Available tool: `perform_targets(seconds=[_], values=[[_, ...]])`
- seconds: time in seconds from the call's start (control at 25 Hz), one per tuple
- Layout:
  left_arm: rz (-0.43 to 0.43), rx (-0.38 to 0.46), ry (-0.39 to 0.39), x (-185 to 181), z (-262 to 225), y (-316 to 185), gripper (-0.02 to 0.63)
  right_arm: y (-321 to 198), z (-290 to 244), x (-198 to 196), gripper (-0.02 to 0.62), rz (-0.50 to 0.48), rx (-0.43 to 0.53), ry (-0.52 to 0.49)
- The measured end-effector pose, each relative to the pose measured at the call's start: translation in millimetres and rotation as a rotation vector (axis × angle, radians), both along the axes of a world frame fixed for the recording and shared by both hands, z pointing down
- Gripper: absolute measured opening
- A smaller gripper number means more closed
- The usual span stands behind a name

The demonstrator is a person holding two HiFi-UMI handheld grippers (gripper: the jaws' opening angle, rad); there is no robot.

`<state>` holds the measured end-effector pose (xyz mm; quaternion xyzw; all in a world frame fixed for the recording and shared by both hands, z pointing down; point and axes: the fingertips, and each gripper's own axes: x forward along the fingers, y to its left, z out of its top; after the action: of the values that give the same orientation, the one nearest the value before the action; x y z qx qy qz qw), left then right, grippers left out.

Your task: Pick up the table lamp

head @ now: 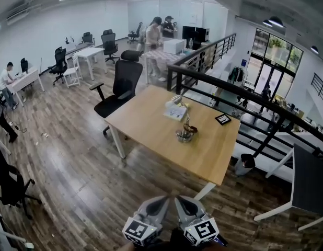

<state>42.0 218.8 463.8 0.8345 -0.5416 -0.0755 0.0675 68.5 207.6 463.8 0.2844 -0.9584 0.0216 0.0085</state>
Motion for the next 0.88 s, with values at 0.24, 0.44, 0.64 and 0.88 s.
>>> perform_targets(seconds=[0.24,0.44,0.64,0.88], values=[[-0.046,-0.009,-0.011,-20,6,-63,0.002,-68,5,-23,0.003,-0.050,-0.010,-0.011],[-0.096,-0.010,-0.006,-32,3,-137,0.002,-142,-4,-30,0.003,-0.089,0.007,-0.023],[-0.131,-0.017,0.012,-28,-12,-211,0.002,-217,-8,-24,0.003,-0.114,0.007,-0.013],[-0.145,0.000,0.006,-18,-16,-277,0.002,-287,-14,-15,0.003,-0.126,0.013,-0.020]])
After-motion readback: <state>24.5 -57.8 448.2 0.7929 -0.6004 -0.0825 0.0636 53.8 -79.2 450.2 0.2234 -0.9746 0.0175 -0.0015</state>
